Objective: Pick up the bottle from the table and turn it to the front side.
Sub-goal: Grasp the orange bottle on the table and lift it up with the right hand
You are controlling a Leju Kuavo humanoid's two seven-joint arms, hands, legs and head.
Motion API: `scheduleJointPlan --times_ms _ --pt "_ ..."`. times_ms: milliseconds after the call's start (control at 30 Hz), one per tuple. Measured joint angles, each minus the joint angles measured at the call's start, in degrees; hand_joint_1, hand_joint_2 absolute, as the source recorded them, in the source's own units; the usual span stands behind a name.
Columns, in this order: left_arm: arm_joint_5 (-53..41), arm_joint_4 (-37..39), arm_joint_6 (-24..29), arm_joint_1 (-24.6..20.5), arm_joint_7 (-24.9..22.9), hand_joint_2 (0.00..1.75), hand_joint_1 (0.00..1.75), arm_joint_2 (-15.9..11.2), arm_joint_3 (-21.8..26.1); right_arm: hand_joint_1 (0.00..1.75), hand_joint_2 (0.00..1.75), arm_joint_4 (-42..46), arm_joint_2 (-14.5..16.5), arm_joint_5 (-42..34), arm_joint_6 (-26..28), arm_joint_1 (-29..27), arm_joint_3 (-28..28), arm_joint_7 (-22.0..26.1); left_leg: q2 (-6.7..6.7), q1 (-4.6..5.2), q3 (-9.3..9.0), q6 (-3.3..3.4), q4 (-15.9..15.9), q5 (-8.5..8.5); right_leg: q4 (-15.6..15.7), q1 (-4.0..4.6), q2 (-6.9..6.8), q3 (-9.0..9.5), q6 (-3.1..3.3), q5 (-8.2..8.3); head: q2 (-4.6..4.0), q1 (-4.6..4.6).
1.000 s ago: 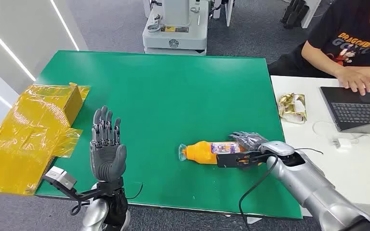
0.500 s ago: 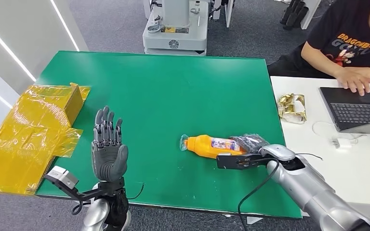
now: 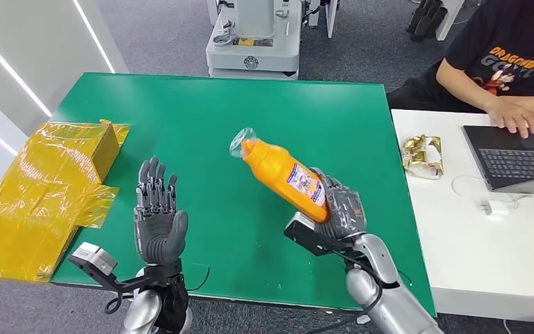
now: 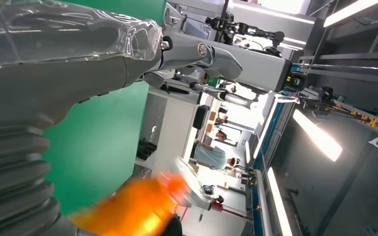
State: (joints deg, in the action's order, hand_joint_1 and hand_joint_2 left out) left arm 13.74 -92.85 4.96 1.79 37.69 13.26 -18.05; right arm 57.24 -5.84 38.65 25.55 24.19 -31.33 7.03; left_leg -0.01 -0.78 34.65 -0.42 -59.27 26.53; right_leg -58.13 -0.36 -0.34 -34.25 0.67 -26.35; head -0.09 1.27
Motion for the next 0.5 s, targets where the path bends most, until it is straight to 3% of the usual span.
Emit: scheduleJointPlan --times_ms 300,500 --pt "0.11 0.15 0.87 0.0 -0.97 1.75 0.0 0.06 -1.2 1.75 1.75 10.51 6.04 -2.29 9.62 -11.06 5.93 7.23 0.03 0.02 0.02 0.01 0.0 0.07 0.03 -0.01 0.03 -0.03 -0.02 -0.02 0.0 0.01" --pt "0.4 1.69 -1.77 -0.57 -3.74 1.75 0.0 -0.41 -3.03 1.75 1.75 12.85 7.54 -2.74 9.98 -14.51 6.07 9.16 0.05 0.03 0.02 0.01 0.0 0.07 0.03 -0.02 0.04 -0.04 -0.02 -0.02 0.0 0.0"
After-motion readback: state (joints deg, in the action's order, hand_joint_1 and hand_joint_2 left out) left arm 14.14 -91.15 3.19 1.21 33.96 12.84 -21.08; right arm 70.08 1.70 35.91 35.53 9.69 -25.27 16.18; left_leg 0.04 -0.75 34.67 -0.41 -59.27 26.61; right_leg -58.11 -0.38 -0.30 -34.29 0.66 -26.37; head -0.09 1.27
